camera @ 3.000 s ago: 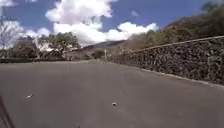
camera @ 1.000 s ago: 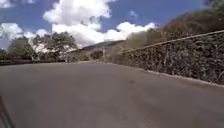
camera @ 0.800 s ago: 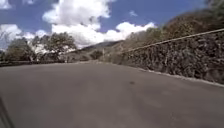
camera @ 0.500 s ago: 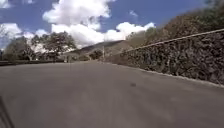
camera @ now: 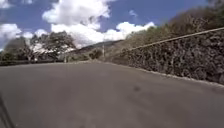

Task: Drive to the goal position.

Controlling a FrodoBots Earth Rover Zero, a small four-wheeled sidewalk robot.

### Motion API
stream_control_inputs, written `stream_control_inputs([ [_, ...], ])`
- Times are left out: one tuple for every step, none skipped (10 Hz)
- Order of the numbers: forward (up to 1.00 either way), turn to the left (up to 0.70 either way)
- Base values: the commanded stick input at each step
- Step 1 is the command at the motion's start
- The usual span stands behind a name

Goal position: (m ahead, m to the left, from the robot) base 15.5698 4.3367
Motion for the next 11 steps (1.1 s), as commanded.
stream_control_inputs([
  [0.7,0.0],
  [0.7,0.0],
  [0.7,0.0],
  [0.7,0.0],
  [0.7,0.0],
  [0.7,0.0],
  [0.7,0.0],
  [0.7,0.0],
  [0.7,0.0],
  [0.7,0.0],
  [0.7,0.0],
])
